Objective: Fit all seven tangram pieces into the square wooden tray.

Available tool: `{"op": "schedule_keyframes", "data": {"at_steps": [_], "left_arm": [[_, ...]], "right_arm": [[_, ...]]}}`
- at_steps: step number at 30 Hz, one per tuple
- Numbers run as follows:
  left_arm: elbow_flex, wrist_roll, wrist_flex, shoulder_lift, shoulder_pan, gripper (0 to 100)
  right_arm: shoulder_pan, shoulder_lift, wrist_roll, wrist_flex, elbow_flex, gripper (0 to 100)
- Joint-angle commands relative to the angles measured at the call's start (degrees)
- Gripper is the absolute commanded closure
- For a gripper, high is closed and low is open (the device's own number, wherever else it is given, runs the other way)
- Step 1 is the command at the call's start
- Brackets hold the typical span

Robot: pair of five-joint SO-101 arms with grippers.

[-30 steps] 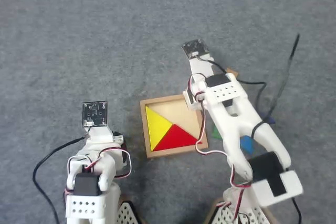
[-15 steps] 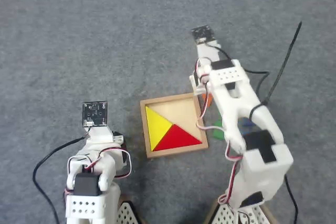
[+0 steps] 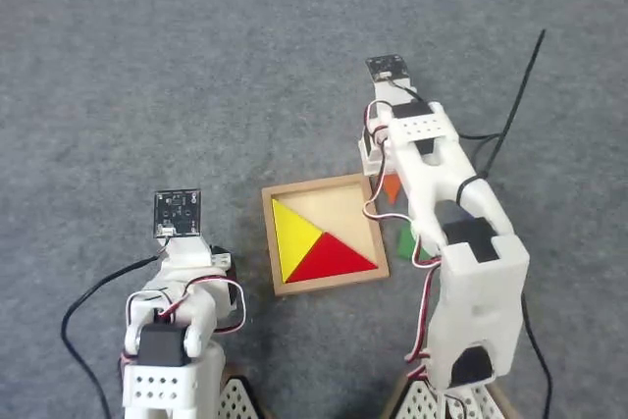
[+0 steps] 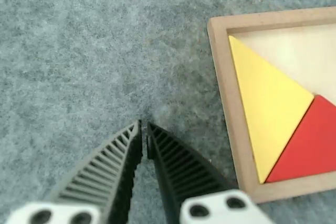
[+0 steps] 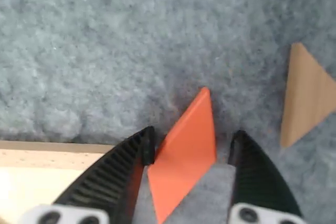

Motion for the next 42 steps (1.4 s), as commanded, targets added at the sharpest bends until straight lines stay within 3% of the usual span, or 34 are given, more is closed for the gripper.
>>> {"op": "schedule_keyframes", "data": {"at_steps": [1, 7, 13, 17, 20, 28, 40, 42], "left_arm": [[-0.7, -0.5, 0.1, -1.1, -0.4, 99], [-0.7, -0.5, 0.1, -1.1, -0.4, 99], [-0.7, -0.5, 0.1, -1.1, -0.4, 99], [-0.7, -0.5, 0.1, -1.1, -0.4, 99], [-0.7, -0.5, 0.1, -1.1, -0.4, 99], [-0.7, -0.5, 0.1, -1.1, -0.4, 99], [-0.7, -0.5, 0.1, -1.1, -0.4, 99], [-0.7, -0.5, 0.1, -1.1, -0.4, 99]], "right_arm": [[0.7, -0.7, -0.7, 1.4, -2.4, 89.4], [0.1, -4.6, -0.4, 1.4, -2.4, 93.3], [-1.6, -12.1, 5.5, 1.4, -0.4, 93.0], [-2.2, -18.5, 5.0, 1.2, 5.3, 82.9], [-2.2, -22.5, -1.8, 0.7, 11.6, 76.5], [-2.2, -17.5, -15.9, -4.6, 17.2, 78.3], [-1.9, -7.3, -16.3, -4.1, 10.5, 78.9], [-1.9, -8.0, -16.3, -2.8, 10.5, 82.7]]}}
